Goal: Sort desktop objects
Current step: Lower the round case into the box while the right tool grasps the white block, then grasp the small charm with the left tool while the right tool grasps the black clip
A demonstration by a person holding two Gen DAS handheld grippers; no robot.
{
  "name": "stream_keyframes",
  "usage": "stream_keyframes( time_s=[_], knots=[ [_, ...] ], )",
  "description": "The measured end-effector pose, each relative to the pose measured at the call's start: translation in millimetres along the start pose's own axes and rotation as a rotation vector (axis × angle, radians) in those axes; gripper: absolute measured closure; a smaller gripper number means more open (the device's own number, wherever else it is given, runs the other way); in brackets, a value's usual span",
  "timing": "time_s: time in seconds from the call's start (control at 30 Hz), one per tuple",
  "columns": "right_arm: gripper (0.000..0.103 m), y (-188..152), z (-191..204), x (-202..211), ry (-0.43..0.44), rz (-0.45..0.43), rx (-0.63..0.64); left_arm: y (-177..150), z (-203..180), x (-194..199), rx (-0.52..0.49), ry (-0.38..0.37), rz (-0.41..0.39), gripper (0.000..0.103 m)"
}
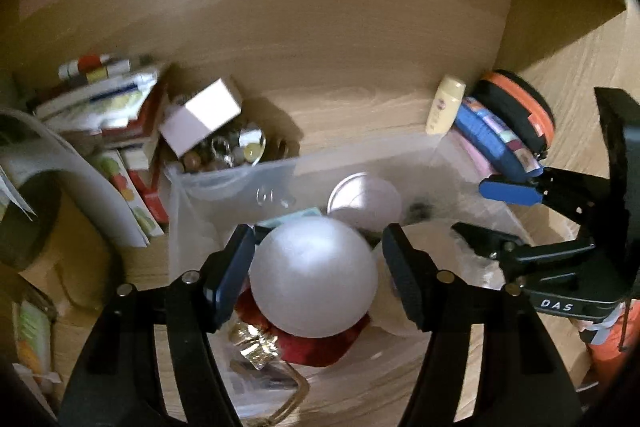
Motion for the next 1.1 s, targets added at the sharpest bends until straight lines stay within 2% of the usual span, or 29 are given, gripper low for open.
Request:
stream_keyframes(
  time_s=[0.27, 0.53, 0.77, 0.93, 1.03, 1.1],
  knots=[
    [0.046, -4, 4, 35, 0.005, -0.047, -0.017, -3, -7, 33, -0.037, 0.016, -0.072, 0.028],
    [0.046, -18, 19, 63, 0.003, -0.074, 0.017, -26, -10, 62, -0.081, 0.047, -0.11, 0.017],
    [0.046, -43, 43, 64, 0.034, -0.035, 0.071, -67, -6, 73, -0.135, 0.087, -0.063, 0.016],
    [0.047, -64, 65, 43, 0.08, 0.03, 0.113, -101, -4, 66, -0.137, 0.092, 0.009, 0.016],
    [0.058, -71, 75, 25, 0.078, 0.061, 0.133, -115, 0, 61, -0.113, 0.088, 0.046, 0.016],
    [0.065, -75, 80, 16, 0.11, 0.095, 0.137, -123, 3, 59, -0.079, 0.065, 0.066, 0.016]
  ],
)
Point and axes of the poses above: each gripper's, at about its wrist camera, not at the fingertips, and x roughly against the way its jaws point, z to its left, y to its top, the point moved 5 cm from there along -x, roughly the way its jaws point, and after that the axes turned 5 degrees about x, right-handed, at the moved point
